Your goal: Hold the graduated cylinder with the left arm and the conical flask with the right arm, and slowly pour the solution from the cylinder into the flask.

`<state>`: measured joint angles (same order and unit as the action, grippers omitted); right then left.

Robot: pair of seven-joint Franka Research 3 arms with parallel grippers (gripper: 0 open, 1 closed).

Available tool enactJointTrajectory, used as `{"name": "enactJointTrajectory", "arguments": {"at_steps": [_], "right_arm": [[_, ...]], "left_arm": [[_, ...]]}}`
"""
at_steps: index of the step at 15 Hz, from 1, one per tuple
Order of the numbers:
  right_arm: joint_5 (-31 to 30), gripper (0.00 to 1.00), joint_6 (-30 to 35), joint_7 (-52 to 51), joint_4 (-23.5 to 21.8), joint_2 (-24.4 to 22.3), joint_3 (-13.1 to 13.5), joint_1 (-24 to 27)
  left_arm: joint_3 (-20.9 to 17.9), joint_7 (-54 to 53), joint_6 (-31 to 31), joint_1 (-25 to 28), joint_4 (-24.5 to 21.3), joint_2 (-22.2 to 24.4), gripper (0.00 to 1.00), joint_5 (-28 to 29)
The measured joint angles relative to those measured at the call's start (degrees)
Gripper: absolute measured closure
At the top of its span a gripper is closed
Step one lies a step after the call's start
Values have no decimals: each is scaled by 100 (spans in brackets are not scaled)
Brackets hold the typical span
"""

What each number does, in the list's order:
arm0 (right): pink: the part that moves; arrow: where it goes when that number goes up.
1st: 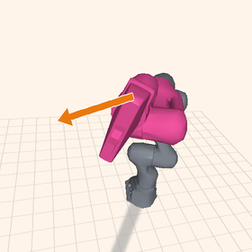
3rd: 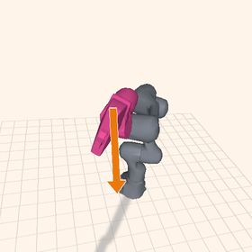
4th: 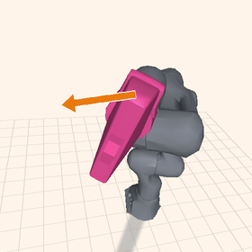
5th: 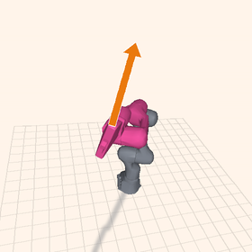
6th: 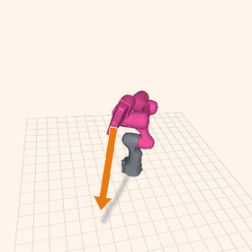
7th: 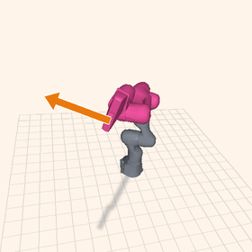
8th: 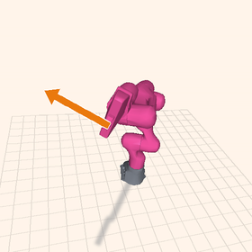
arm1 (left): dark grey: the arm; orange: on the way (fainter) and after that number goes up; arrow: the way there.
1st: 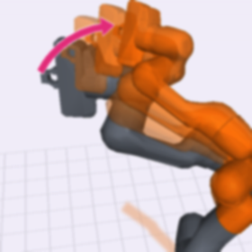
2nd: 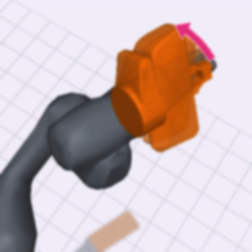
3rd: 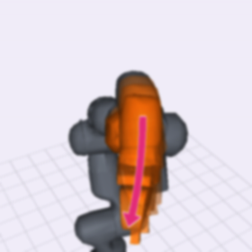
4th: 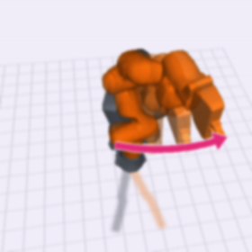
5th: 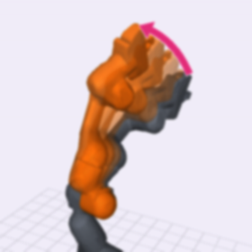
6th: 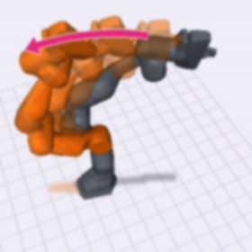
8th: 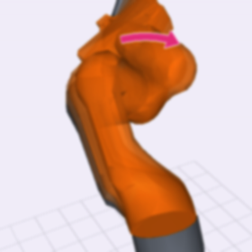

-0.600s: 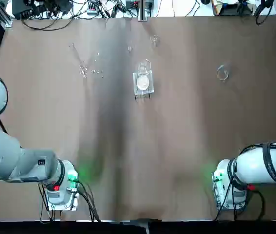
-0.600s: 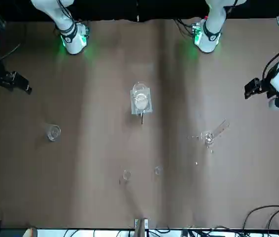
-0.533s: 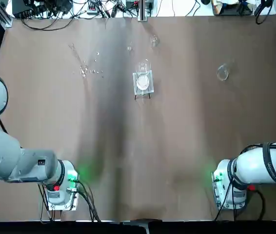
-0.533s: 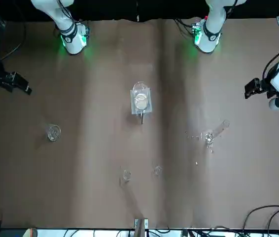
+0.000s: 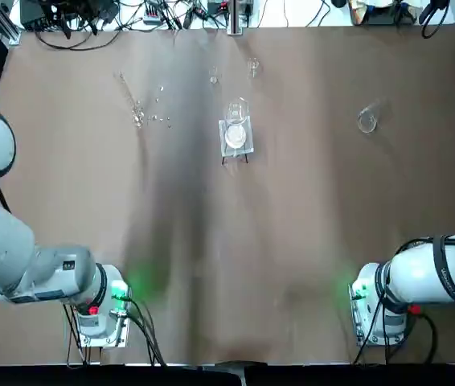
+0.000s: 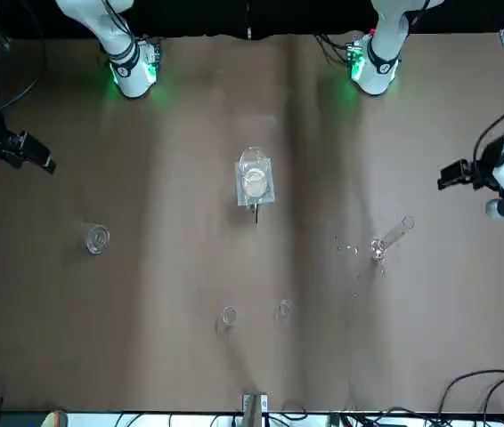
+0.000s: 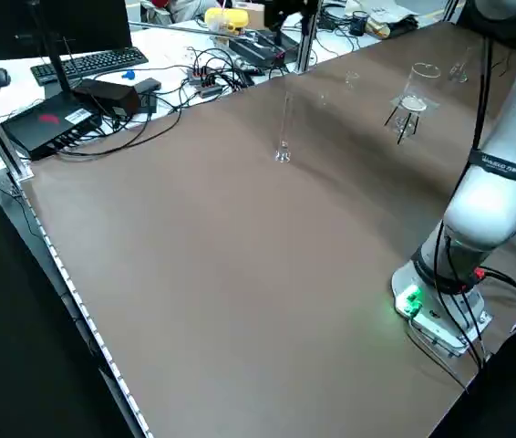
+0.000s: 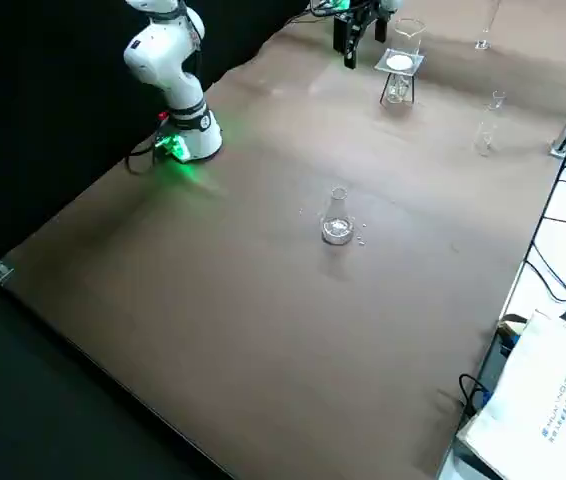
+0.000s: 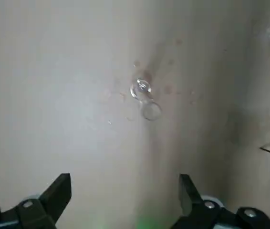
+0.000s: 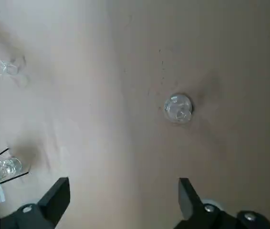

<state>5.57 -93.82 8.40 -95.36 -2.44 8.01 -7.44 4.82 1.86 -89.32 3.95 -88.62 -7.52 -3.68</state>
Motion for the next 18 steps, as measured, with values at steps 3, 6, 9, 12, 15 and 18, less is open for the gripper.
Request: {"name": "enactJointTrajectory", "arguments": {"at_steps": [3,6,9,12,15,18], "right_arm": [[-1,0,-24,-119,-39,41,0,32],[3,0,-172,-1369,-104,341,0,297],[53,0,-291,-2820,-139,635,1,653],[695,0,-292,-4661,-152,901,2,1172],[1479,0,-148,-6299,-180,1195,10,1750],[1803,0,9,-7429,-181,1375,9,2009]], "left_arm": [[-8,-1190,-342,483,0,-237,1,-28],[-17,-3025,-400,1600,-2,-426,1,-1014],[-18,-4377,-448,2135,-6,-671,1,-1530],[4,-5709,-829,2322,31,-1058,0,-2159],[130,-7086,-1346,2283,179,-1380,0,-2476],[139,-8847,-1436,2394,189,-1806,0,-3278]]}}
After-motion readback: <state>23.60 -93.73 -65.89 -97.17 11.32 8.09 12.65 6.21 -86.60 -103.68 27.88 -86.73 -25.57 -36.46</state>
